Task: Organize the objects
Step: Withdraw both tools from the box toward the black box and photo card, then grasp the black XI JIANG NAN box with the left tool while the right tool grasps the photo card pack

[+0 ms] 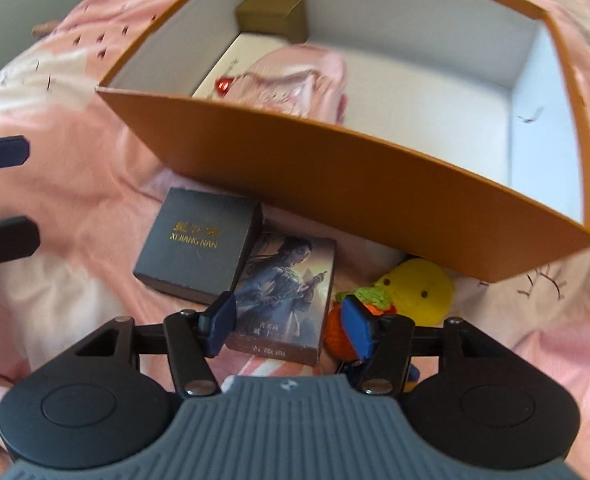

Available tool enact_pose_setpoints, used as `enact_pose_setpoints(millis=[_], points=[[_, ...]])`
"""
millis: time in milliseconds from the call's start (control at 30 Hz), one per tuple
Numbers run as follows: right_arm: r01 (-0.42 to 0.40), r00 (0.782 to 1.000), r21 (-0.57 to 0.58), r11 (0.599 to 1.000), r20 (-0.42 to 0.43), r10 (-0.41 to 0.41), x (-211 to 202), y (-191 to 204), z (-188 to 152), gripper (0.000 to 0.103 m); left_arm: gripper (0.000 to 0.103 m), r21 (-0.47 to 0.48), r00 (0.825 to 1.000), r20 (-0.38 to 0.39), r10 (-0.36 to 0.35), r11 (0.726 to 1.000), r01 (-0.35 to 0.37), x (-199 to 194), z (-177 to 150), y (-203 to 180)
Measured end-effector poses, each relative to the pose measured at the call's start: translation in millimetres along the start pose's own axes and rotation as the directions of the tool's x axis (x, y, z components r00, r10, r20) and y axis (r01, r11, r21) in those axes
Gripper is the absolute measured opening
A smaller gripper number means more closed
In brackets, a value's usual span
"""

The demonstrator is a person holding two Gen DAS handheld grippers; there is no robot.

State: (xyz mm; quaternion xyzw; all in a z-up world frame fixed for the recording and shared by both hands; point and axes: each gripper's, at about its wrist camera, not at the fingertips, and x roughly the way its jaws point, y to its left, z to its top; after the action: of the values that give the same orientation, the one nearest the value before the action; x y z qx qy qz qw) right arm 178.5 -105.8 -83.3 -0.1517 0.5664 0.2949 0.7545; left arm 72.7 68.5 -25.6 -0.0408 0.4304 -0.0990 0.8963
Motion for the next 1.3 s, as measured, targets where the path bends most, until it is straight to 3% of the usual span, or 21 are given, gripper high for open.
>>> enact_pose_setpoints(millis=[233, 367, 700, 733, 767, 800, 967, 1167, 1233, 1300], points=[[-0.075, 0.993, -0.003, 0.997, -0.096, 0.075, 20.3, -4.9, 16.0, 0.069, 0.090, -0.115, 0.997, -0.073, -0.015, 0.993, 0.007, 21.1, 6.5, 1.1], [-0.075, 0.992, -0.027, 0.997, -0.101, 0.072, 21.4, -4.0, 16.5, 0.066, 0.090, -0.189, 0.992, -0.123, -0.019, 0.982, -0.005, 34.7, 8.6, 3.9], [-0.076, 0.997, -0.036, 0.996, -0.002, 0.076, -15.9, -10.0, -1.8, 0.062, 0.091, -0.387, 0.973, -0.216, -0.076, 0.922, -0.014, 66.9, 9.3, 6.6], [-0.069, 0.997, -0.040, 0.997, 0.016, 0.070, -23.3, -11.0, -4.1, 0.059, 0.092, -0.404, 0.971, -0.223, -0.083, 0.915, -0.015, 70.4, 9.8, 6.1], [-0.059, 0.998, -0.043, 0.997, 0.033, 0.061, -30.7, -12.1, -6.5, 0.038, 0.092, -0.417, 0.969, -0.231, -0.084, 0.909, -0.021, 74.6, 10.1, 5.3], [-0.019, 0.998, -0.049, 0.999, 0.054, 0.022, -37.1, -13.3, -8.5, 0.000, 0.093, -0.426, 0.968, -0.240, -0.074, 0.904, -0.036, 78.8, 10.3, 4.3], [-0.063, 0.995, 0.026, 0.998, 0.075, 0.061, -58.9, -36.3, -11.8, 0.007, 0.093, -0.402, 0.957, -0.289, -0.009, 0.909, -0.113, 98.4, 10.0, -3.7], [-0.078, 0.996, 0.041, 0.996, 0.057, 0.075, -53.6, -40.9, -13.2, 0.011, 0.094, -0.375, 0.941, -0.336, 0.042, 0.910, -0.175, 113.5, 9.7, -8.8], [-0.081, 0.995, 0.041, 0.996, 0.056, 0.079, -48.6, -42.4, -14.1, 0.024, 0.094, -0.338, 0.935, -0.348, 0.072, 0.920, -0.197, 117.8, 11.2, -14.1], [-0.090, 0.995, 0.042, 0.995, 0.055, 0.087, -44.5, -42.8, -14.3, 0.031, 0.094, -0.308, 0.928, -0.359, 0.099, 0.926, -0.218, 122.3, 12.4, -18.4]])
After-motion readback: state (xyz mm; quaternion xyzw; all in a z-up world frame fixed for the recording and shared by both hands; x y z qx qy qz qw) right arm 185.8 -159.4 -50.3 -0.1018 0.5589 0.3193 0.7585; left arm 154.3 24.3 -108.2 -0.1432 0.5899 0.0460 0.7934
